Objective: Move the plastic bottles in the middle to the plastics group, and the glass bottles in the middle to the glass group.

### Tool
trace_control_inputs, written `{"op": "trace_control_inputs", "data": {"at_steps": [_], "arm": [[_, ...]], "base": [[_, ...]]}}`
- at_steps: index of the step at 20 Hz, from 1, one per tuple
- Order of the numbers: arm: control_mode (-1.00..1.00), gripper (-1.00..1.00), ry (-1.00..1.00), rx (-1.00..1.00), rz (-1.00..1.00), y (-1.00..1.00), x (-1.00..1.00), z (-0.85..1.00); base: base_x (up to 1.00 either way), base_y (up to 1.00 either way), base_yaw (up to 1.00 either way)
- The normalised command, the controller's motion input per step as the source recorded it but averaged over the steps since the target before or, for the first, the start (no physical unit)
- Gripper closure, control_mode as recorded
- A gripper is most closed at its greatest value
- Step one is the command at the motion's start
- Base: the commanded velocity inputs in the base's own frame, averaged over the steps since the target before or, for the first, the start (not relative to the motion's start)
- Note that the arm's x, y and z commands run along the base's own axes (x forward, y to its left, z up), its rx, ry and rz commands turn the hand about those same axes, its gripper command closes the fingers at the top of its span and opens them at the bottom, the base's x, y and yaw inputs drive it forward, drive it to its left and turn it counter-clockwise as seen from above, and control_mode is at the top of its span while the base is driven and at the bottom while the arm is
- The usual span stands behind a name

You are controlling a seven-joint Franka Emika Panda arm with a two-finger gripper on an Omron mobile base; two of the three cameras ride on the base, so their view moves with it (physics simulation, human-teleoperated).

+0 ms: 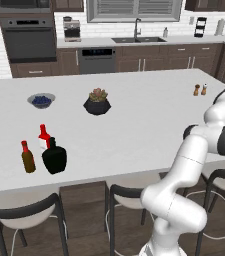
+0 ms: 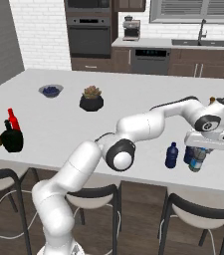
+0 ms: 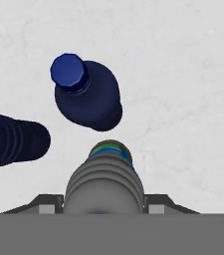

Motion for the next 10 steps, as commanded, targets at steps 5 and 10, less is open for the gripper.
{"op": "trace_control_inputs", "data": {"at_steps": [5,10], "arm": [[-1.00,1.00,0.00,-0.11,-0.04,0.00,0.12,-0.44],[-1.00,1.00,0.00,-0.02,-0.02,0.00,0.02,-0.45]], "base": [[0.00,0.00,0.00],[0.00,0.00,0.00]]}}
